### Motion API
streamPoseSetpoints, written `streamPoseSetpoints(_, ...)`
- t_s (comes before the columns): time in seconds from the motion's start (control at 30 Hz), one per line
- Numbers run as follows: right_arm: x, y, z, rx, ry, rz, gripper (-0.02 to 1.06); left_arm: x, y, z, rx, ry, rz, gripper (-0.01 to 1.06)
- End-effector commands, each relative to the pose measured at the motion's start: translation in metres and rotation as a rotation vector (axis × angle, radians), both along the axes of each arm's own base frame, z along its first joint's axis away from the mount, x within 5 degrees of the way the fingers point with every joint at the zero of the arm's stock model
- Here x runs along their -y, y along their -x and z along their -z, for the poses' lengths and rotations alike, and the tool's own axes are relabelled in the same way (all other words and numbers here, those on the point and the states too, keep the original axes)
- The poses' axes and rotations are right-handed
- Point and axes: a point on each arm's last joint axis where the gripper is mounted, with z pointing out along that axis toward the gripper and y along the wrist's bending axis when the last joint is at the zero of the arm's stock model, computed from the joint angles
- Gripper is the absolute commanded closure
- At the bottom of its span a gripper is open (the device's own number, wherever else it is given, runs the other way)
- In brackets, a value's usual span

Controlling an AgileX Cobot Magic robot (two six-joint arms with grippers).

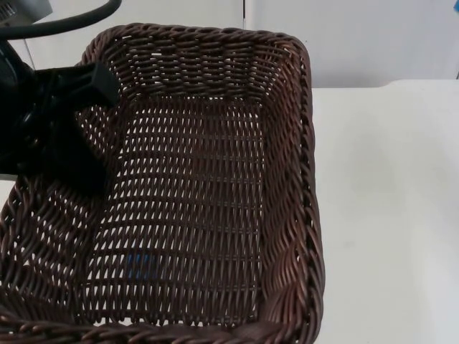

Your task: Pick up the basket with the left hand and place the largest block into the basket with the right hand.

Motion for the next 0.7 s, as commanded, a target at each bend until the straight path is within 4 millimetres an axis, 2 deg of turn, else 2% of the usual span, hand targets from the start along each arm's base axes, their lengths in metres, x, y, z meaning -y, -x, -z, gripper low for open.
streamPoseSetpoints(0.0,-0.002,0.005,-0.008,0.017,-0.009,-0.008,1.05,0.0,0.0,-0.004,0.024,0.019,-0.017,1.05)
streamPoseSetpoints(0.37,-0.007,0.005,-0.01,0.014,-0.087,0.0,1.05,0.0,0.0,-0.004,0.024,0.019,-0.017,1.05)
streamPoseSetpoints(0.53,-0.018,0.009,-0.011,0.009,-0.1,-0.035,1.05,0.0,0.0,-0.004,0.024,0.019,-0.017,1.05)
streamPoseSetpoints(0.67,-0.041,0.016,-0.012,0.029,-0.108,-0.107,1.05,0.0,0.0,-0.004,0.024,0.019,-0.017,1.05)
